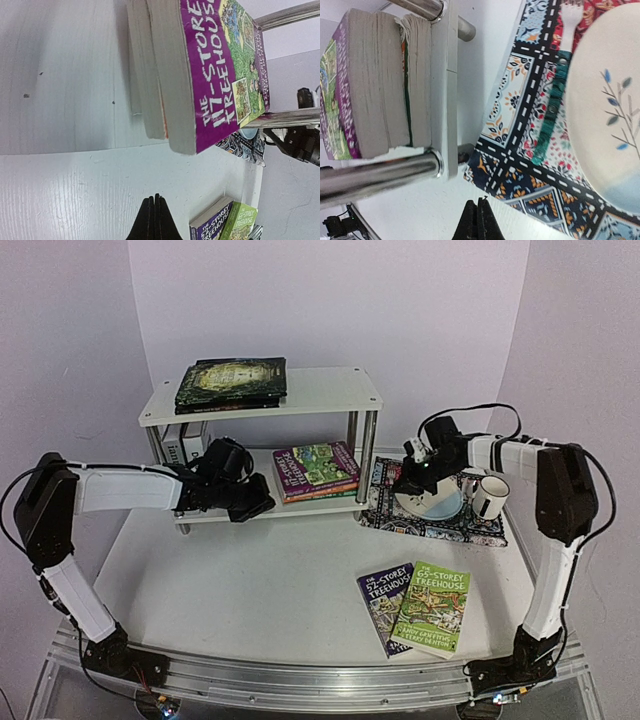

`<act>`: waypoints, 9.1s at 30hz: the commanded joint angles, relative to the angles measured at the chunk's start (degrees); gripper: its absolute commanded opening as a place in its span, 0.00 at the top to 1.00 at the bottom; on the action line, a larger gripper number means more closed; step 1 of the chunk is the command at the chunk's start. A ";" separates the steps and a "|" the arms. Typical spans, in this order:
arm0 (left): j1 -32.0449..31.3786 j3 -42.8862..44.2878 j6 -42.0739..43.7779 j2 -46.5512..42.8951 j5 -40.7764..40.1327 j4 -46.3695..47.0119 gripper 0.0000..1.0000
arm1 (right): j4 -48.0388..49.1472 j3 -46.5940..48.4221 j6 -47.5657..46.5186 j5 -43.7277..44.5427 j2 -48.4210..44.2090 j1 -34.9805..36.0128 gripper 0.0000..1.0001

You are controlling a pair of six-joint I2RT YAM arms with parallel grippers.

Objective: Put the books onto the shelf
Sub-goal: Adjust the book pile on the shelf, then move the book to the center of the board.

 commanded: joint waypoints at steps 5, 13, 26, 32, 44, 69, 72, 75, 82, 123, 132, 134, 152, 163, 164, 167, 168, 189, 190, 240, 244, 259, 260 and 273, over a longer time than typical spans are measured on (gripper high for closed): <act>-1.60 -5.96 -1.15 -9.56 -3.97 -0.35 1.00 | 3.70 -14.94 -2.66 10.71 -15.86 7.27 1.00; -2.06 -15.66 -1.24 -23.08 -10.52 -3.00 0.99 | 19.05 -26.47 -5.67 19.39 -22.70 21.05 1.00; -1.75 -27.32 2.66 -41.34 -18.11 -6.85 0.86 | 25.59 -24.38 -21.10 19.81 -16.60 30.03 0.96; -1.69 -30.33 4.20 -45.43 -19.98 -6.85 0.78 | 23.49 -19.61 -26.63 15.59 -12.61 30.09 0.92; -1.69 -32.64 4.44 -46.79 -22.23 -6.75 0.78 | 22.90 -18.12 -32.14 14.63 -12.34 30.29 1.00; -1.69 -35.00 8.08 -46.65 -19.28 -1.20 0.78 | 19.65 -9.20 -32.92 17.18 -5.80 30.24 1.00; -1.69 -35.99 11.17 -45.72 -12.75 5.18 0.76 | 19.69 -9.99 -33.06 17.03 -6.42 30.24 1.00; -1.71 -36.48 12.06 -43.28 -8.15 10.98 0.74 | 19.82 -11.59 -33.31 16.82 -7.89 30.28 1.00; -2.55 -34.63 11.41 -33.88 -1.72 17.38 0.75 | 22.06 -19.85 -33.64 23.35 -14.18 30.17 1.00; -8.91 -15.08 13.17 -6.71 -12.27 21.98 0.71 | 54.02 -56.56 -15.97 45.00 -32.24 23.25 0.02; -8.38 -7.44 10.14 2.44 -10.93 22.41 1.00 | 53.22 -55.57 -16.00 44.74 -31.11 23.29 0.02; -8.37 -6.06 9.69 3.88 -11.50 22.77 1.00 | 52.80 -55.31 -16.05 44.96 -31.03 23.29 0.02; -2.96 1.31 9.45 10.28 -9.02 22.94 1.00 | 52.06 -54.60 -16.41 45.37 -29.91 23.29 0.02; -2.62 0.47 9.36 9.67 -5.77 22.87 1.00 | 51.91 -54.20 -16.58 45.06 -29.36 23.29 0.02; -2.76 0.25 9.11 9.64 -5.03 22.93 1.00 | 51.85 -54.12 -16.63 45.03 -29.26 23.28 0.02; -3.38 -0.24 9.15 9.25 -2.37 22.91 1.00 | 51.56 -54.00 -16.77 45.05 -29.22 23.29 0.02; -3.58 -0.44 9.18 9.04 -2.23 22.92 1.00 | 51.46 -53.95 -16.82 45.06 -29.22 23.29 0.02; -2.30 -0.39 11.08 9.97 -6.93 22.85 1.00 | 50.94 -53.82 -17.27 45.06 -29.42 23.29 0.02; -2.21 -0.11 11.26 10.11 -7.21 22.85 1.00 | 50.96 -53.82 -17.28 45.06 -29.47 23.29 0.02; -7.30 -30.08 5.88 -27.01 6.13 22.76 0.04 | 7.14 -52.79 -0.90 34.12 -58.52 23.20 0.02; -8.39 -30.16 6.33 -26.72 6.15 22.77 0.05 | -0.63 -51.14 4.08 32.58 -58.11 23.12 0.02; -8.80 -28.24 8.53 -23.92 8.47 22.76 0.06 | -23.62 -49.75 30.39 34.43 -59.78 23.12 0.02; -9.08 -28.24 8.36 -23.81 8.02 22.76 0.06 | -23.41 -50.82 31.75 32.04 -60.22 23.12 0.02; -10.75 -31.32 6.72 -26.76 2.69 22.86 0.06 | -10.40 -59.31 28.09 19.72 -56.29 23.12 0.02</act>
